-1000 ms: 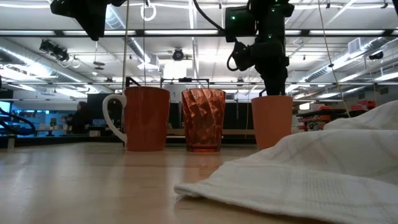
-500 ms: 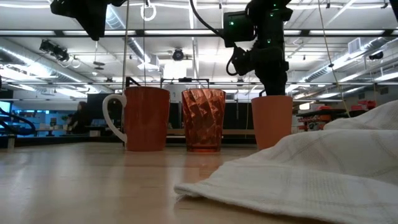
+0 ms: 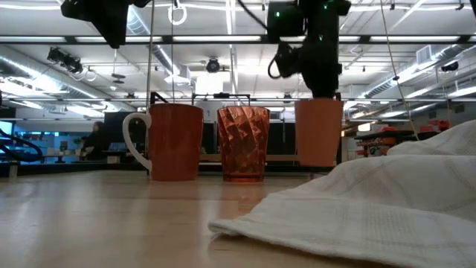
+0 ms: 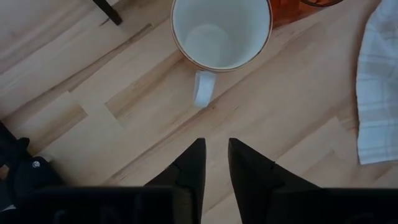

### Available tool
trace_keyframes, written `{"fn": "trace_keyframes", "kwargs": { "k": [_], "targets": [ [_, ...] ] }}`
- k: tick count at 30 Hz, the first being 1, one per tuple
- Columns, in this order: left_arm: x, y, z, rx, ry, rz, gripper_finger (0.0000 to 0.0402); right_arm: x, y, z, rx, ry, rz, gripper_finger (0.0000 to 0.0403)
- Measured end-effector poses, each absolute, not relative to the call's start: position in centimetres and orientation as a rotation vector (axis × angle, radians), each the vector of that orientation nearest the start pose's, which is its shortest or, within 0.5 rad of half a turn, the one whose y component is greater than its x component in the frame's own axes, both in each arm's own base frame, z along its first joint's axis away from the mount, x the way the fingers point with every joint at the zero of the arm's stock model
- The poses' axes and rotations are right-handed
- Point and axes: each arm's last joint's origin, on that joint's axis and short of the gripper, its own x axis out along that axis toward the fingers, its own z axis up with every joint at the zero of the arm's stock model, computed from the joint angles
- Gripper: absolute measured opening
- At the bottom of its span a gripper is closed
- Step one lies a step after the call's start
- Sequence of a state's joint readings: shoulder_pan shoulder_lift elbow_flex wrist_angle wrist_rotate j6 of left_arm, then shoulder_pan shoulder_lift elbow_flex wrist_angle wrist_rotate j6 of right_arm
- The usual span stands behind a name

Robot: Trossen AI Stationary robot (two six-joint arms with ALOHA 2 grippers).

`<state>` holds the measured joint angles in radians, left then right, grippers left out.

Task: Stack small to large cups/mugs on shelf
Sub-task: Put the dark orange cup on the shelf

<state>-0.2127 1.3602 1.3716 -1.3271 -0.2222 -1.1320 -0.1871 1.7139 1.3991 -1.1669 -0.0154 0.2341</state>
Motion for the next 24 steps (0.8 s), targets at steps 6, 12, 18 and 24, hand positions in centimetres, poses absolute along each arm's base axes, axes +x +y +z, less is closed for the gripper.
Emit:
{"fn": "trace_keyframes", "kwargs": {
  "k": [6, 12, 18, 24],
  "targets": [
    [22.9, -4.3, 33.2, -0.683, 1.100, 0.709, 0.0080, 31.1, -6.4, 30.6, 0.266, 1.422, -0.315, 0.0004],
    [23.0, -4.3, 33.2, -0.682, 1.096, 0.711, 0.0080, 29.7, -8.9, 37.0, 0.235, 1.325, -0.397, 0.0003],
    [23.0, -4.3, 33.2, -0.684, 1.093, 0.709, 0.0074, 27.0, -13.0, 40.6, 0.282, 1.235, -0.512, 0.0002],
    [23.0, -4.3, 33.2, -0.686, 1.090, 0.708, 0.0077, 25.4, -17.0, 40.7, 0.327, 1.225, -0.568, 0.0002]
  ]
}}
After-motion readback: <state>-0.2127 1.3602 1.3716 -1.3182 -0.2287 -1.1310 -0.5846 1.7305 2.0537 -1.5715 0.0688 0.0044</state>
